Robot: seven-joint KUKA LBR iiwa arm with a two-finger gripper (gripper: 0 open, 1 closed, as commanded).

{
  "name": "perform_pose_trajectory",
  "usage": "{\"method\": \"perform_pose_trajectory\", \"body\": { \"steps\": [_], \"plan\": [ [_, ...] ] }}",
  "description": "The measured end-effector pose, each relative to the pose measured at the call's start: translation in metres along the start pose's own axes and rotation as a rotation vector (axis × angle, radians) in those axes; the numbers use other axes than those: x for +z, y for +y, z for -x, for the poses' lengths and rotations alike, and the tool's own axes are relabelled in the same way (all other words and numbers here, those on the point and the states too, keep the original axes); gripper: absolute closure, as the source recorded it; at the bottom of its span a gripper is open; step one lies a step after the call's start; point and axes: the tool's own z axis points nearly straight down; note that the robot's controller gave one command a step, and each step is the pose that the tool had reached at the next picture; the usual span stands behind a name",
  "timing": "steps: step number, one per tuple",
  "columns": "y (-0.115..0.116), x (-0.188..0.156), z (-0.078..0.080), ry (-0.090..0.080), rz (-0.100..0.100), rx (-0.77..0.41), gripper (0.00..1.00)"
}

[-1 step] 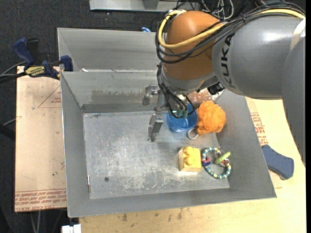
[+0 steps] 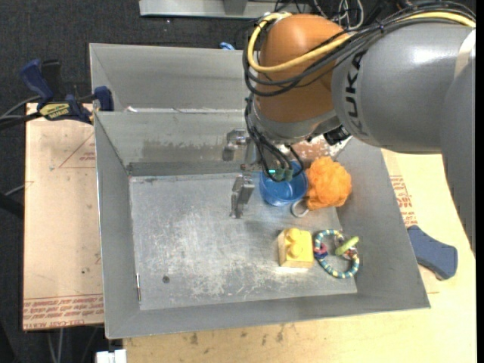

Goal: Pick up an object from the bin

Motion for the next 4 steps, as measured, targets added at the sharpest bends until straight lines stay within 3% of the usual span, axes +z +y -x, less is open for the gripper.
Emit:
{"method": "perform_pose_trajectory", "body": {
  "steps": [1, 2, 3, 4],
  "plan": [
    [-0.030, 0.042, -0.010, -0.007, 0.002, 0.017, 0.00],
    [-0.069, 0.072, -0.005, 0.004, -0.001, -0.107, 0.00],
    [-0.086, 0.123, 0.019, -0.007, -0.002, -0.225, 0.00],
    [-0.120, 0.140, -0.004, 0.002, 0.002, -0.281, 1.00]
  ]
}}
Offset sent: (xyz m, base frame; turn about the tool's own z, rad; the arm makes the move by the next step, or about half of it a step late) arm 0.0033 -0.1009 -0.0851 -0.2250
